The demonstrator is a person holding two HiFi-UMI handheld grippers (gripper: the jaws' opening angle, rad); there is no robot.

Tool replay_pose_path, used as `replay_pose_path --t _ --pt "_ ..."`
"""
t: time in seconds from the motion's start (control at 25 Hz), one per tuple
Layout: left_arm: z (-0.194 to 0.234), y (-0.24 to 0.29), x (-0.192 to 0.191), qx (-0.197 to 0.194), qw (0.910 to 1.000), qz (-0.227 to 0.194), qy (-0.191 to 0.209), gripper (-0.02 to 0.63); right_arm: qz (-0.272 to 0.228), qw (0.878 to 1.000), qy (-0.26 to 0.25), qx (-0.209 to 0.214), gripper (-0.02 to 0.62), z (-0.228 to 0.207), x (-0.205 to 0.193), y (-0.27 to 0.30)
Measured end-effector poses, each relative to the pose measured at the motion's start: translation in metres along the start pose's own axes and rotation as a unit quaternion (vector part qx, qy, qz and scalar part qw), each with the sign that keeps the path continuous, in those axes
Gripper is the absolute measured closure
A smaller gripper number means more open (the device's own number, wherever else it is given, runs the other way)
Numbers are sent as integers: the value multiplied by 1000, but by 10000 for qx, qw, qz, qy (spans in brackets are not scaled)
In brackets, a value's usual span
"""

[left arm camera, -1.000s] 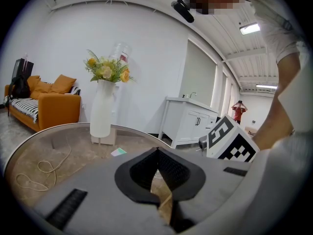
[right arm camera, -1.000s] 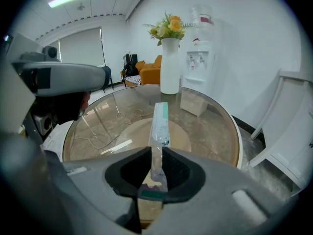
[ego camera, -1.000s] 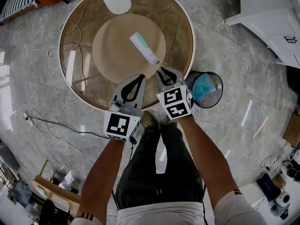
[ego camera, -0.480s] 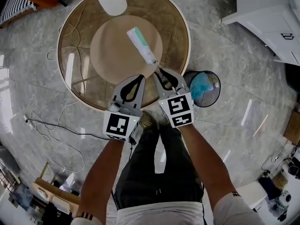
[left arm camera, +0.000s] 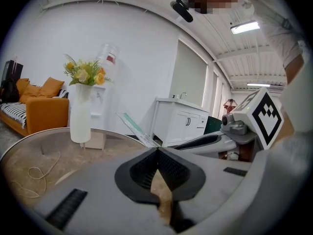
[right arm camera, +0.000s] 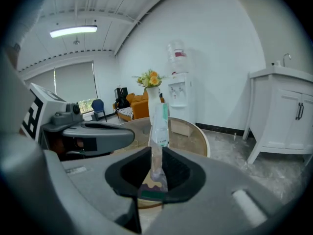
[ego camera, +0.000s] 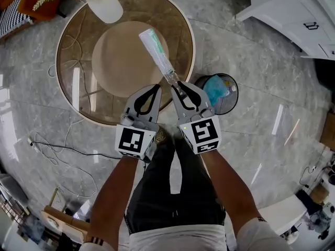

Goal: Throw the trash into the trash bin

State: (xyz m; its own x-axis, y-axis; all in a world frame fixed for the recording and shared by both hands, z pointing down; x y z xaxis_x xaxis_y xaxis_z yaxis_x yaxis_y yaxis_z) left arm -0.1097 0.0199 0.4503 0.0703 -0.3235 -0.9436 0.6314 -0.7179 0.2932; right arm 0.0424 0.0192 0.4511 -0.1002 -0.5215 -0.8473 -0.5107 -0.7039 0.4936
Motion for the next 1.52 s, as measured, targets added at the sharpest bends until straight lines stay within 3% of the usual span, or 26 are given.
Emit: replay_pose_path --t 0.32,0.84,1.52 --pt "-53 18 11 -341 9993 -49 126 606 -273 9988 230 -321 529 -28 -12 -65" --pt "-128 62 23 -837 9958 -3 365 606 -125 9934 477 -1035 528 -98 -49 -154" --pt "-183 108 25 -1103 9930 168 395 606 699 9843 666 -1478 518 -171 -117 -198"
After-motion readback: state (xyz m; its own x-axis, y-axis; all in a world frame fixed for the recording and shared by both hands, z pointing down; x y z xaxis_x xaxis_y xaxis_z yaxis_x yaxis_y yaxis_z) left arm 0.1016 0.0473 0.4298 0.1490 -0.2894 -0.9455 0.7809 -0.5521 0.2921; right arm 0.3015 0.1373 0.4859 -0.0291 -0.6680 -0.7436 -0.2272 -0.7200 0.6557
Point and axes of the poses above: the fingertips, and each gripper's own axes: y forward along the fingers, z to its left, x out of its top, the point moved 10 cm from there along -y, backward along the fingers, and after that the axes turned 5 degrees about y, right-handed, at the moved point
